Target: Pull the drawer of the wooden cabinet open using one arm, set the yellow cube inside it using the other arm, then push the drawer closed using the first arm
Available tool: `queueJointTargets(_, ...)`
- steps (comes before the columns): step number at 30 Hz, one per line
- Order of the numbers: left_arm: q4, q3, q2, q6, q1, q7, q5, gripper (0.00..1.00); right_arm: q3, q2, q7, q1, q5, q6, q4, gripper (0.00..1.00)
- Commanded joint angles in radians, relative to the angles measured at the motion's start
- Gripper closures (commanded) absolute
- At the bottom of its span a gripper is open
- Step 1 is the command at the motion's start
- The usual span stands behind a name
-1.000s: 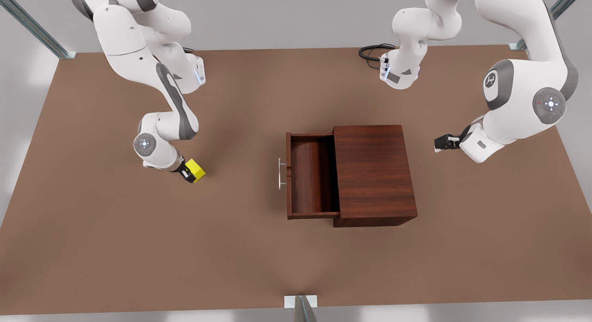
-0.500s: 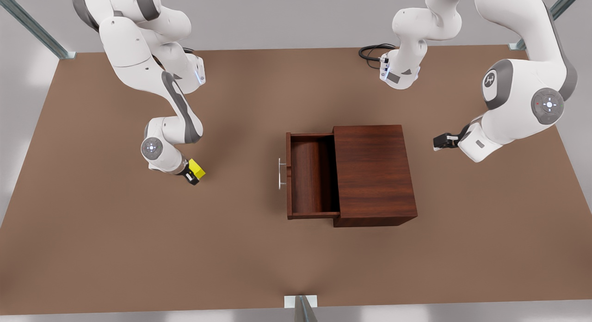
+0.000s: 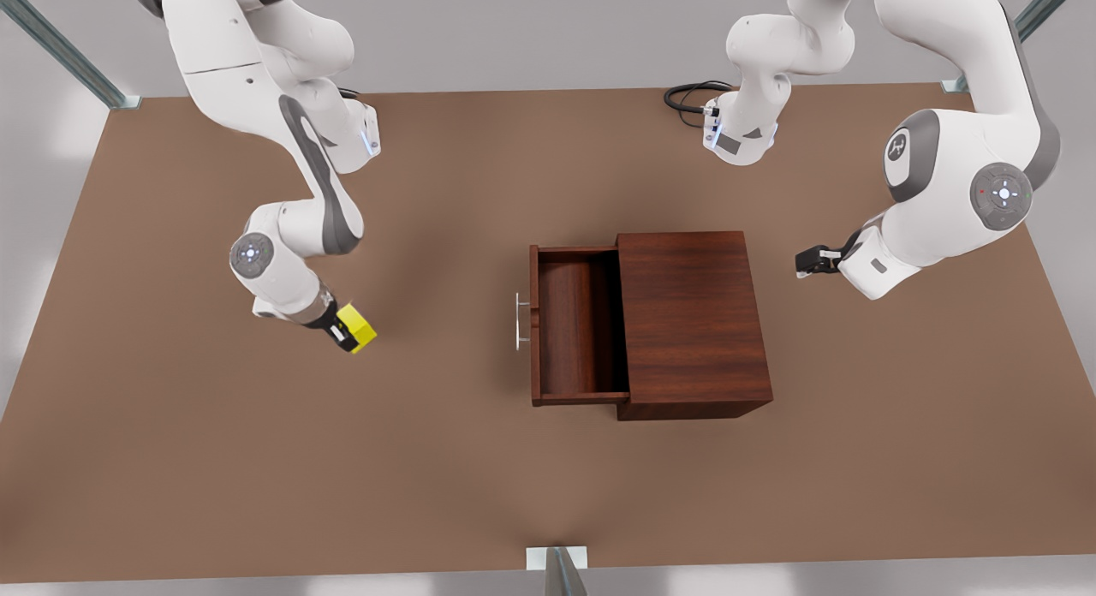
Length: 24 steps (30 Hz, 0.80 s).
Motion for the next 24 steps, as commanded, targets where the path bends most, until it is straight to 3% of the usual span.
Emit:
queueJointTargets(1, 0.002, -0.001, -0.001, 0.002, -0.001, -0.007, 0.002, 0.0, 0.001, -0.012, 0.082, 0.0, -0.023, -0.268, 0.078, 0.49)
queueJointTargets(8, 0.002, -0.008, 0.001, 0.002, -0.001, -0.014, 0.003, 0.0, 0.018, 0.076, 0.321, 0.082, -0.029, -0.625, 0.472, 0.48)
queueJointTargets(20, 0.0, -0.008, -0.001, 0.007, -0.001, -0.031, 0.005, 0.0, 0.013, 0.297, 0.968, 0.306, -0.043, -0.713, 0.851, 0.48)
queueJointTargets(24, -0.007, -0.008, -0.004, -0.001, -0.001, -0.031, 0.003, 0.0, 0.01, 0.326, 1.082, 0.35, -0.045, -0.708, 0.886, 0.48)
